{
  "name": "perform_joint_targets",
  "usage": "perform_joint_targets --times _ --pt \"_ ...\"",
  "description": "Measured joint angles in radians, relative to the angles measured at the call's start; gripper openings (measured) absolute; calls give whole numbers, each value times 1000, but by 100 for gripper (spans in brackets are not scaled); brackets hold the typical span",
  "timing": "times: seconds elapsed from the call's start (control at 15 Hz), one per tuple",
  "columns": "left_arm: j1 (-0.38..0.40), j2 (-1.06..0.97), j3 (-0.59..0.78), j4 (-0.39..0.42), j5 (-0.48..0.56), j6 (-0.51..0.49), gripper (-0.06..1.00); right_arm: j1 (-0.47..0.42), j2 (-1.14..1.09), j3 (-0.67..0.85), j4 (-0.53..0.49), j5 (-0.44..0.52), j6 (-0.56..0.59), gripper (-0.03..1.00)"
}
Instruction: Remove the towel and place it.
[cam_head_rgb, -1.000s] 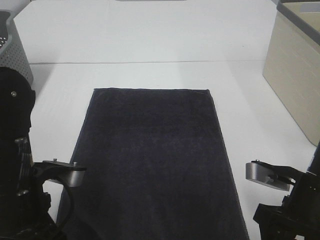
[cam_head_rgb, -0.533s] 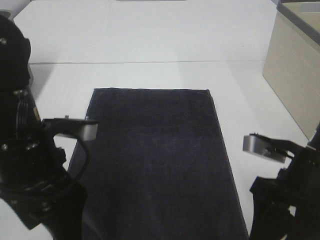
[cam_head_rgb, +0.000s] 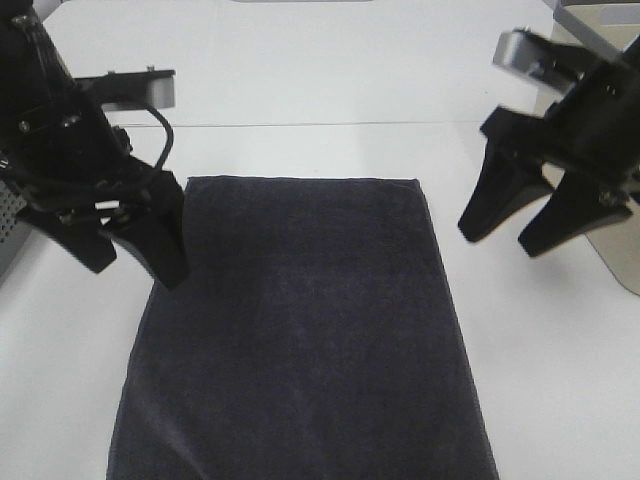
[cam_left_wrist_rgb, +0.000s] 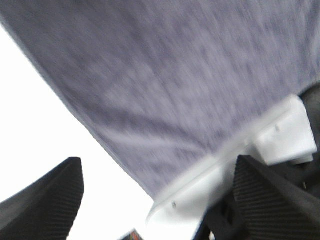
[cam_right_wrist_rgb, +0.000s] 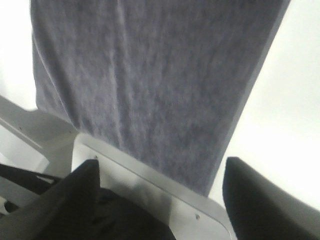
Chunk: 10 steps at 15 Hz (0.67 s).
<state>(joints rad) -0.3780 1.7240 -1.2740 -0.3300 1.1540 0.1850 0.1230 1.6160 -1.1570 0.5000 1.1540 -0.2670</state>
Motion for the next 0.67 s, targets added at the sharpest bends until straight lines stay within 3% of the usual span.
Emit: perform_joint_targets --times 0.07,0.27,0.47,0.67 --pt "77 59 -89 7 -52 0 77 -71 54 -117 7 2 0 69" --pt "162 155 -195 13 -99 3 77 -80 71 -157 -91 -88 74 69" --pt "183 235 -259 22 -120 37 77 -80 139 -196 -104 -80 35 74" --pt "186 336 -363 45 -144 45 80 -80 326 -363 -84 -19 -19 78"
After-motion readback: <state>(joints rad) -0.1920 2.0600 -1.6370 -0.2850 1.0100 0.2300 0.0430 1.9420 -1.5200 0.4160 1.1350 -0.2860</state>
